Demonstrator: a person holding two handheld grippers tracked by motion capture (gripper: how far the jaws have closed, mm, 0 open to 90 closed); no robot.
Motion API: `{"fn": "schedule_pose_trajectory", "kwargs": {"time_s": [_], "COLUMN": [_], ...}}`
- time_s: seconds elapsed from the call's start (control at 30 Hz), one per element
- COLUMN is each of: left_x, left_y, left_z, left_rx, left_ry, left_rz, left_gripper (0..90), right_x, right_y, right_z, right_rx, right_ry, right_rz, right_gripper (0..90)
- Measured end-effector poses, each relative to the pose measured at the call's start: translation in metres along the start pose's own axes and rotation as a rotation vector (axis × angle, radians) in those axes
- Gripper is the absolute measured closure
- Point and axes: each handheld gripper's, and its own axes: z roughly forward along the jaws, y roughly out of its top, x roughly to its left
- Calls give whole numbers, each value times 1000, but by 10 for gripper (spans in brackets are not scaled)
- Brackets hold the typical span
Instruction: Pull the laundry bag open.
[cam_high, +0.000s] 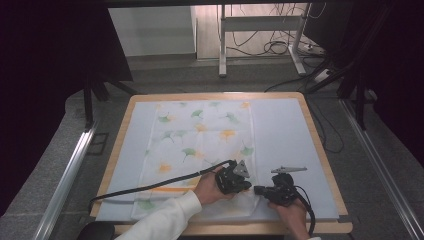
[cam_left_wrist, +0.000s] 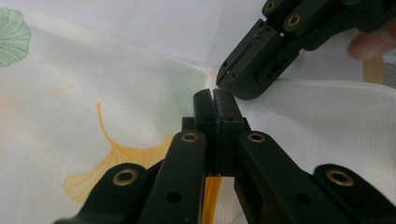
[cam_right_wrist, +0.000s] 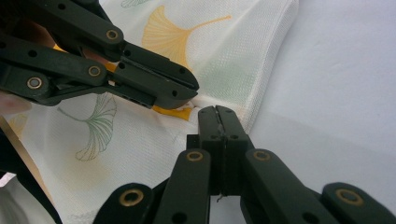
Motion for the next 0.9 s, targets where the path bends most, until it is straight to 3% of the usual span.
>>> {"fn": "schedule_pose_trajectory", "kwargs": {"time_s": [0.3,0.63,0.9], "left_x": [2,12,9], "left_y": [-2,1,1], "left_z": [-1,6,6], "left_rx": [0,-39,-33], "left_ry": [-3,-56,-45], "left_rz": [-12,-95,-92], "left_gripper": [900,861,900], "right_x": [0,6,6], "right_y": [0,-1,-2], "right_z": [0,0,0], "right_rx": [-3,-5,-6], "right_ry": [3,-37,-43], "right_rz": [-8,-63,-66], "right_gripper": [900,900,900]}}
